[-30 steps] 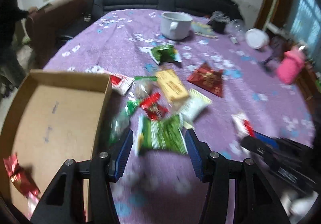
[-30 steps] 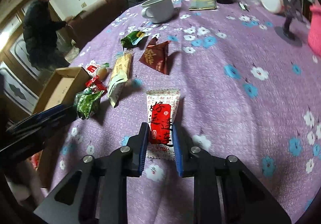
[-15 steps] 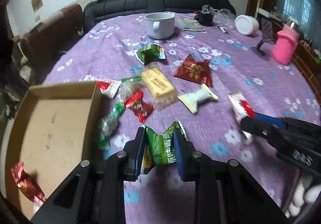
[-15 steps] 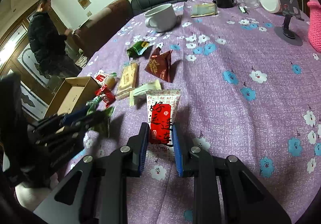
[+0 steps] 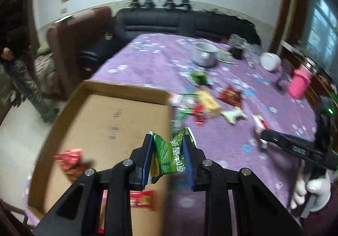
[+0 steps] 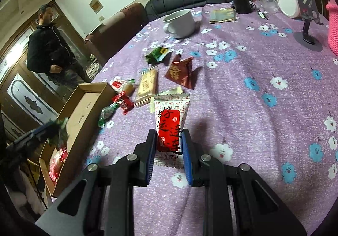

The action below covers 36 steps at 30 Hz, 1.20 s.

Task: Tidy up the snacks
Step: 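Drop the green packet into the box with the left tool while the right tool drops its packet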

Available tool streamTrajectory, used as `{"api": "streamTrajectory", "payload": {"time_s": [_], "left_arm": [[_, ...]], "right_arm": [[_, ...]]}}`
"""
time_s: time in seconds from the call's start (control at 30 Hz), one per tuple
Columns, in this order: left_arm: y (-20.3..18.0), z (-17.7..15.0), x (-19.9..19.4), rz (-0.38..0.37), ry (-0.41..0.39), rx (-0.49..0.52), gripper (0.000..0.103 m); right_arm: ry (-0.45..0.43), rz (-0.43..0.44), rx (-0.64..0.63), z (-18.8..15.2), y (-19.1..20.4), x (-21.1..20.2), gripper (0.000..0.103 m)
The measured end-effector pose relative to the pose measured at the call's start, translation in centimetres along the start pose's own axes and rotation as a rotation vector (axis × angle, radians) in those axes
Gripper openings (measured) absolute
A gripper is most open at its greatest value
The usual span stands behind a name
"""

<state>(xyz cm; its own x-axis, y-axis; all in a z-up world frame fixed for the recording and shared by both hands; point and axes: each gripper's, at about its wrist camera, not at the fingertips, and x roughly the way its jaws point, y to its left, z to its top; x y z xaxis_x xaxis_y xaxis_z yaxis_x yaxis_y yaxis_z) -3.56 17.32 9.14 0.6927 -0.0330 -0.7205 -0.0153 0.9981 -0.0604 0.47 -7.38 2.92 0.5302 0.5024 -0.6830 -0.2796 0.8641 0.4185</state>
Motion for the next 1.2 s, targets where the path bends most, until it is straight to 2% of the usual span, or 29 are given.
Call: {"api": "streamTrajectory", "payload": {"time_s": [0.1,0.27,0.5,0.63,0.67,0.77,0.8,0.83,0.87,0.9,1.0,1.2], "left_arm": [[2.8,0.2,0.7,0.035,0.009,-0.044,0.027],[5.9,0.1,2.3,0.073,0.023,-0.093,0.027],[8.1,-0.7,2.9,0.11,0.02,-0.132,0.03],[8.4,-1.1,1.1,0.145,-0.034,-0.126,0.031],[8.4,-1.2,0.3,0.161,-0.057,-0.122,0.034],[8.4,-1.6,-1.6,0.203,-0.111,-0.131,0.06],[8.3,-1.8,-2.4,0.22,-0.134,-0.137,0.065],[8.3,-2.0,-3.1,0.233,-0.154,-0.14,0.066],[8.2,-2.2,-3.7,0.253,-0.177,-0.138,0.068],[8.0,-2.4,-4.4,0.279,-0.198,-0.134,0.073],[7.5,-3.0,-5.9,0.312,-0.244,-0.127,0.079],[7.1,-3.5,-6.3,0.324,-0.234,-0.121,0.079]], "right_arm": [[0.003,0.006,-0.032,-0.2,1.5,0.1,0.026],[0.048,0.103,-0.082,-0.4,6.1,0.9,0.026],[0.145,0.186,-0.194,-0.2,14.7,5.7,0.026],[0.19,0.213,-0.217,-0.4,17.7,9.0,0.026],[0.2,0.217,-0.219,-0.5,18.2,9.8,0.026],[0.213,0.219,-0.221,-0.7,19.2,11.8,0.029],[0.197,0.21,-0.225,-0.8,19.4,12.0,0.029],[0.177,0.202,-0.238,-0.7,19.6,11.9,0.032],[0.18,0.197,-0.251,-0.7,19.8,12.0,0.038],[0.181,0.199,-0.254,-0.7,19.8,12.0,0.041],[0.162,0.19,-0.253,-0.9,19.8,11.5,0.041],[0.132,0.187,-0.234,-1.6,19.6,9.8,0.041]]}}
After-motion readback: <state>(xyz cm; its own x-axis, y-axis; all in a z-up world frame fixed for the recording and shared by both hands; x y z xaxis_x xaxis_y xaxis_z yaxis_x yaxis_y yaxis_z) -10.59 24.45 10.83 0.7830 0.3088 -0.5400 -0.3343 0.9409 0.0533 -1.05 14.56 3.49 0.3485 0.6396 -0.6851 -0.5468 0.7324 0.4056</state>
